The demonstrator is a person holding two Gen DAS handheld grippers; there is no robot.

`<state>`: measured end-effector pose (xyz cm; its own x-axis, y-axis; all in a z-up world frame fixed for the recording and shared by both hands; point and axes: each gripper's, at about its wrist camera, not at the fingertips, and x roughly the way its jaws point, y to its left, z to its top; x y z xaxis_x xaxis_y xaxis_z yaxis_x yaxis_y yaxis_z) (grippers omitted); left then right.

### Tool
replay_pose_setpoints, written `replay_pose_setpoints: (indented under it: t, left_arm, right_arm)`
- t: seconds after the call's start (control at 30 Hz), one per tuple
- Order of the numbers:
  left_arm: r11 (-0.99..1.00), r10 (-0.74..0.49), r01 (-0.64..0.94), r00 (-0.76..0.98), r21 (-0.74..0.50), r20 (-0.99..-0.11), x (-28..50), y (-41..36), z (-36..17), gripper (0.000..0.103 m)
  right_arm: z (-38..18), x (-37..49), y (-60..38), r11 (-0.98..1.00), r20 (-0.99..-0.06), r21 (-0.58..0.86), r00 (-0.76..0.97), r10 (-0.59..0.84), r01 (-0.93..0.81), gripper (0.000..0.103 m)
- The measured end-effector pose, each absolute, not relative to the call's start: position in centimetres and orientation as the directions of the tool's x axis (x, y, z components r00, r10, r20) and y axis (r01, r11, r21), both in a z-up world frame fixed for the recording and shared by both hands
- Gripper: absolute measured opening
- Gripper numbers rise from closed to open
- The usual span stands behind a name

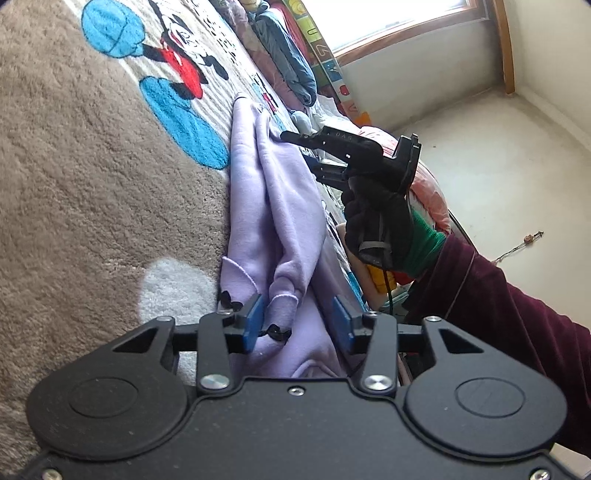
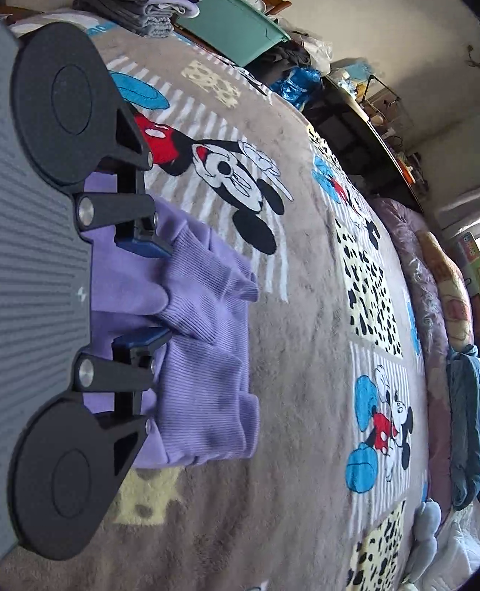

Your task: Fold clothes

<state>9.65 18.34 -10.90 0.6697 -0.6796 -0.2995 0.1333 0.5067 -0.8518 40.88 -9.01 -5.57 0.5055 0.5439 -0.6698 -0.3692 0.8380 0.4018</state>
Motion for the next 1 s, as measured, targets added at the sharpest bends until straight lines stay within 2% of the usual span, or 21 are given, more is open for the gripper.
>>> replay_pose_setpoints:
  t: [0.03, 0.1, 0.37, 0.43, 0.57, 0.73, 0.8, 0.9, 1.0]
  left_arm:
    - [0.520, -0.671, 0.119, 0.669, -0.846, -0.318, 9.8, 18.3, -11.1, 0.015]
    - [0.534, -0.660, 0.097, 0.668, -0.840, -0.342, 9.9, 18.2, -11.3, 0.012]
    - [0.485, -0.664, 0.076, 0.681, -0.871, -0.310, 9.8, 19.0, -11.8, 0.010]
    - [0.472, -0.664, 0.066, 0.683, -0.879, -0.305, 9.7, 19.2, -11.9, 0.010]
    - [0.450, -0.665, 0.053, 0.686, -0.892, -0.295, 9.5, 19.6, -12.3, 0.010]
    - [0.422, -0.666, 0.037, 0.691, -0.906, -0.282, 9.3, 20.0, -12.7, 0.010]
    - [0.411, -0.666, 0.031, 0.693, -0.911, -0.277, 9.2, 20.2, -12.9, 0.011]
    - [0.417, -0.665, 0.038, 0.694, -0.908, -0.276, 9.2, 20.2, -12.7, 0.011]
    - [0.429, -0.661, 0.050, 0.698, -0.902, -0.276, 8.9, 20.1, -12.4, 0.011]
  right_arm:
    - [-5.5, 40.8, -9.1, 0.828, -0.656, 0.418, 0.506, 0.560, -0.375, 0.011]
    - [-5.2, 40.5, -9.4, 0.808, -0.618, 0.456, 0.520, 0.589, -0.373, 0.011]
    - [-1.8, 40.8, -10.7, 0.730, -0.456, 0.546, 0.585, 0.670, -0.411, 0.011]
    - [-2.1, 41.1, -10.4, 0.736, -0.465, 0.537, 0.583, 0.666, -0.412, 0.011]
    - [-5.3, 42.0, -9.7, 0.782, -0.540, 0.508, 0.575, 0.615, -0.361, 0.011]
    - [-7.9, 42.1, -7.9, 0.840, -0.648, 0.403, 0.536, 0.542, -0.363, 0.014]
    - [-7.2, 42.0, -8.1, 0.839, -0.642, 0.407, 0.541, 0.543, -0.360, 0.020]
    - [-5.0, 41.0, -9.0, 0.841, -0.598, 0.380, 0.591, 0.542, -0.386, 0.037]
    - [-2.9, 39.4, -10.4, 0.831, -0.555, 0.375, 0.618, 0.557, -0.411, 0.037]
